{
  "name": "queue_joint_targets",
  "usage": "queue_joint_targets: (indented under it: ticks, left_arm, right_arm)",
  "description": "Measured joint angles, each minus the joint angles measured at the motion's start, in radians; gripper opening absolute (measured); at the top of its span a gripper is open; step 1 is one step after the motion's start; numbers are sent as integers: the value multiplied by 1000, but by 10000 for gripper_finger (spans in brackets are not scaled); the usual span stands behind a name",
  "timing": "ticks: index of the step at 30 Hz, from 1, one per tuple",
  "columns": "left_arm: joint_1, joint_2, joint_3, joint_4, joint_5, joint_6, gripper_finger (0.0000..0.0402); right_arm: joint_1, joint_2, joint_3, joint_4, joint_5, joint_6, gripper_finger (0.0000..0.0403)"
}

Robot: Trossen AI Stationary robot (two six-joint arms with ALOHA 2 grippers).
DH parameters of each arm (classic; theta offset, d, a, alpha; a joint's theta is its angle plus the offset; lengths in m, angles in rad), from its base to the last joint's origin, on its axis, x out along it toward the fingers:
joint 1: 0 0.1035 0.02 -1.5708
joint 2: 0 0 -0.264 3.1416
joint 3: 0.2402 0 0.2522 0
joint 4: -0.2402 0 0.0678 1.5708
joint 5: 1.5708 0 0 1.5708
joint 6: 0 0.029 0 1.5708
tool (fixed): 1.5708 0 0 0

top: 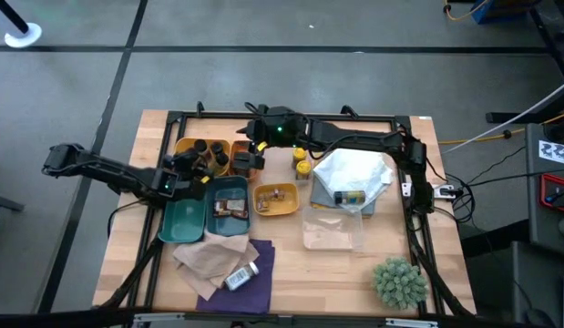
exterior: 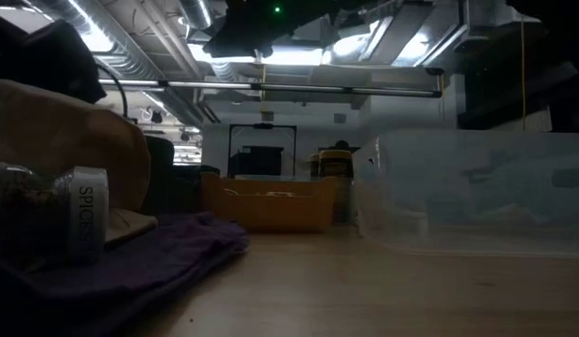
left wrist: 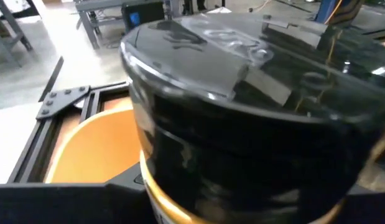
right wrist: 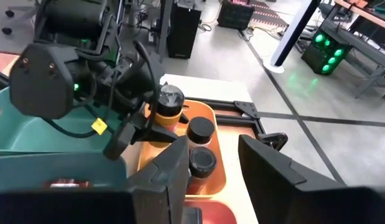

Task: Sort spices by type
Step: Put the orange spice bottle into the top yellow bin

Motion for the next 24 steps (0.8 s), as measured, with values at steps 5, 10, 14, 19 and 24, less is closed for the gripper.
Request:
queue_joint_targets:
  ticks: [5,10,14,19,24]
  left_arm:
    - [0,0,-47,41,34,-35,188]
    - [0,-1,-69,105,56,2,189]
    - [0,-1,-69,105,60,-2,202]
    - [0,-1,-69,106,66,0,236]
    - [0,-2,-53,118,96,14,257]
  right_arm:
    - [0,0,0,0,0,0,140]
    - [0,0,0,1,0,0,140]
    - [0,0,0,1,0,0,140]
    - [0,0,0,1,0,0,140]
    - [0,0,0,0,0,0,140]
